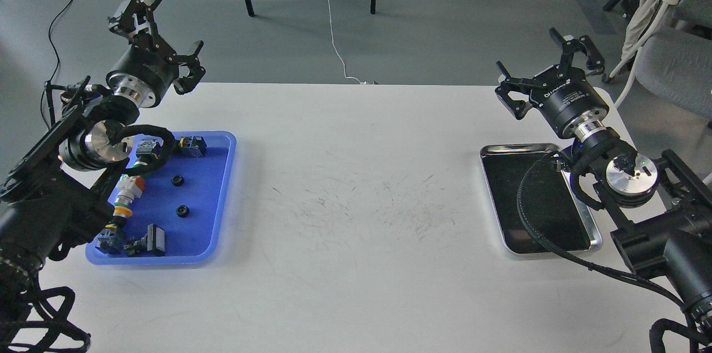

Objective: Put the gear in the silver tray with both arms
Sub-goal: 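Move the left gripper over the blue tray of parts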

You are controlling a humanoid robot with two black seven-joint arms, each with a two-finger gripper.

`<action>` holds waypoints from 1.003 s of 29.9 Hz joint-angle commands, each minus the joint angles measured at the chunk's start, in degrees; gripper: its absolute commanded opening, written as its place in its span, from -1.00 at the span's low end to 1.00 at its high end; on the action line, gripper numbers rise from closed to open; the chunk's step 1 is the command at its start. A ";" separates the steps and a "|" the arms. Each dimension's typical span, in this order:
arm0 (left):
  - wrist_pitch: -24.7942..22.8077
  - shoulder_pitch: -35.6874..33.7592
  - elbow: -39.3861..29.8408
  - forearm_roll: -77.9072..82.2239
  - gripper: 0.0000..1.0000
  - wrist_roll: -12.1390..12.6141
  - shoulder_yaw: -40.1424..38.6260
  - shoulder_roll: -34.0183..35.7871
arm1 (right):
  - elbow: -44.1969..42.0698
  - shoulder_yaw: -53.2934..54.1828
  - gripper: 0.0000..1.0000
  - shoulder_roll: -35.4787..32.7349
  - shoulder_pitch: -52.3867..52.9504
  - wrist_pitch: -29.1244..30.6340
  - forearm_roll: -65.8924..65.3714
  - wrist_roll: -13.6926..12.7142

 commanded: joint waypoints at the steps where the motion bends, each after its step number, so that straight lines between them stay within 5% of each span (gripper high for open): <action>1: 0.13 0.15 0.01 0.10 0.97 0.00 0.35 -0.17 | -0.19 0.07 0.98 -0.30 -0.04 0.14 0.03 0.00; 30: -0.57 -1.17 6.42 -1.22 0.97 -0.09 1.58 0.35 | -0.11 -0.45 0.98 -0.48 1.45 -0.30 0.03 0.00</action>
